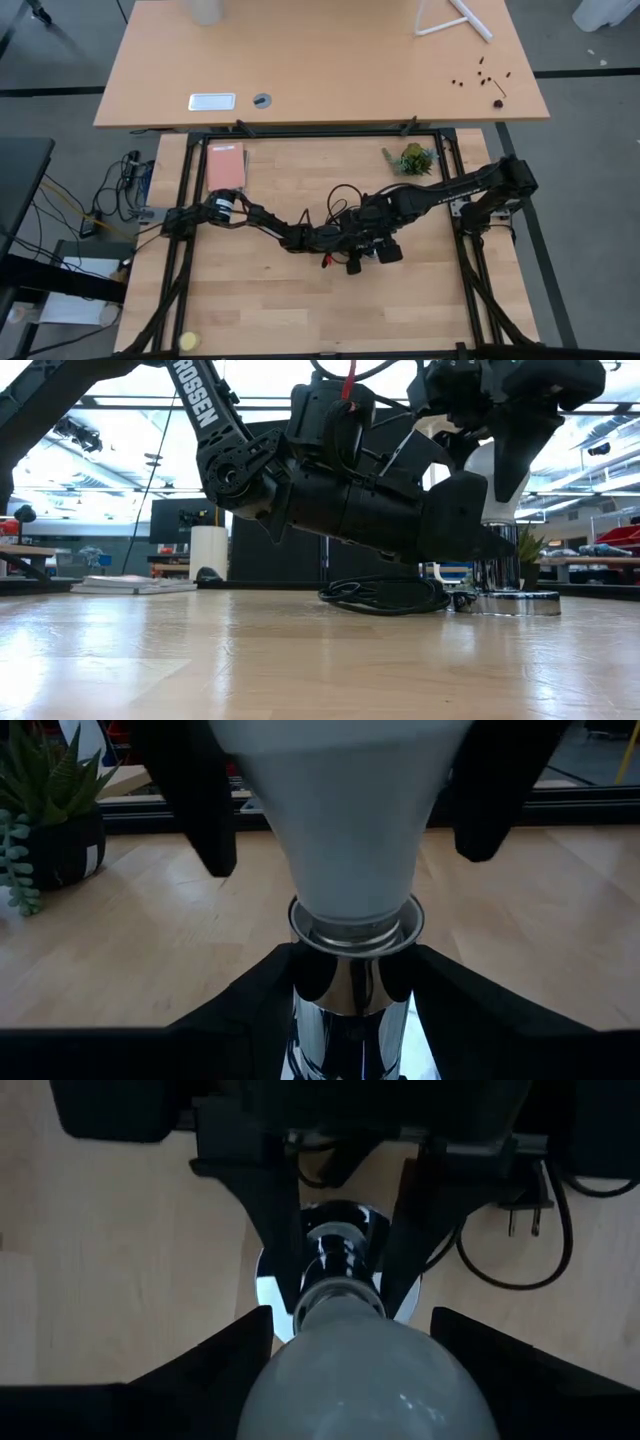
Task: Screw lightbulb
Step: Insert the lightbulb into the lamp
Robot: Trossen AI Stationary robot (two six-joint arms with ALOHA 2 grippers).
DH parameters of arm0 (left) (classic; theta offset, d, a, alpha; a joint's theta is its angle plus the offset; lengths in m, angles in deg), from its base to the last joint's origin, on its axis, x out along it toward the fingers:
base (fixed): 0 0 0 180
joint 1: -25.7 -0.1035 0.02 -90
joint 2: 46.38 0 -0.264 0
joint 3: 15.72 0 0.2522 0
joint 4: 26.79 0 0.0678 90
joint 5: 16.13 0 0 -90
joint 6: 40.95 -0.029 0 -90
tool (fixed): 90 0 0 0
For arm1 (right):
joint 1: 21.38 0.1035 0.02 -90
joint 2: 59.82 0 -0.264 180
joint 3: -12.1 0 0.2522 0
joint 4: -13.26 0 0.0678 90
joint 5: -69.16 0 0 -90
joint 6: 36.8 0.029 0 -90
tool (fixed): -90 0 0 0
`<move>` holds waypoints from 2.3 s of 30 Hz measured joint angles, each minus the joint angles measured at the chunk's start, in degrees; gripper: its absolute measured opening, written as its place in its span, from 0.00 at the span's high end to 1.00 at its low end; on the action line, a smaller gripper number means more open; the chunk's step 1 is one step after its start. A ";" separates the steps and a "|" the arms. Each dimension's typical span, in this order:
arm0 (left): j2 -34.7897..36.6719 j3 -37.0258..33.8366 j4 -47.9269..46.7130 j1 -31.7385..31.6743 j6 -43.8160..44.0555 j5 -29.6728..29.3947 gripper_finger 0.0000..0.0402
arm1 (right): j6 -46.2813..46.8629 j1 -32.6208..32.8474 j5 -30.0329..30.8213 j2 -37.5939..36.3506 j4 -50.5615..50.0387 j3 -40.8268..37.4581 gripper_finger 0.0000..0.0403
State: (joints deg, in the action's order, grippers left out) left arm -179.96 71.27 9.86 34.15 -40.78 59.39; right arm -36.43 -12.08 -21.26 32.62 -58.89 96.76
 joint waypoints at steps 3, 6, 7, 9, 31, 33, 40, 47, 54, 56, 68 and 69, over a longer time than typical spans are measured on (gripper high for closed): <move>0.00 0.00 0.02 -0.01 0.02 -0.07 0.52 | 0.12 0.00 0.17 0.00 0.71 -0.48 0.32; 0.00 0.00 0.06 -0.02 0.21 -0.11 0.52 | 1.73 0.08 0.35 0.03 1.84 -0.73 0.32; 0.00 0.00 0.07 -0.02 0.28 -0.20 0.52 | 1.93 0.27 0.62 0.08 1.94 -0.73 0.32; 0.00 0.00 0.09 -0.02 0.49 -0.25 0.52 | 2.49 0.54 1.83 0.13 1.50 -0.79 0.33; 0.04 0.08 -0.27 -0.13 1.68 -0.36 0.52 | 6.01 3.76 5.09 0.35 0.79 -0.91 0.33; 0.07 0.11 -0.37 -0.13 1.65 -0.42 0.52 | 5.04 4.06 3.85 0.34 1.71 -1.03 0.33; 0.11 0.11 -0.44 -0.15 1.70 -0.76 0.52 | 2.76 4.10 4.64 0.35 1.90 -1.38 0.34; 0.11 0.11 -0.47 -0.17 1.74 -0.66 0.52 | 5.67 3.51 5.45 0.34 2.61 -1.65 0.34; 0.11 0.11 -0.50 -0.17 1.70 -0.46 0.52 | 7.46 1.60 2.40 0.07 2.54 -2.59 0.34; 0.11 0.11 -0.50 -0.17 1.68 -0.44 0.52 | 7.49 0.90 1.28 0.07 2.69 -2.61 0.35; 0.11 0.11 -0.52 -0.13 1.57 -0.39 0.52 | 11.66 -0.94 -0.75 0.13 4.00 -2.70 0.33; 0.12 0.11 -0.54 -0.13 1.57 -0.39 0.52 | 12.83 -0.94 -0.68 0.13 3.95 -2.70 0.34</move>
State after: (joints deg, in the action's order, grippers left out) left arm -179.84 71.38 9.32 34.02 -39.21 59.00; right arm -23.60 -13.02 -21.95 32.76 -54.93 94.06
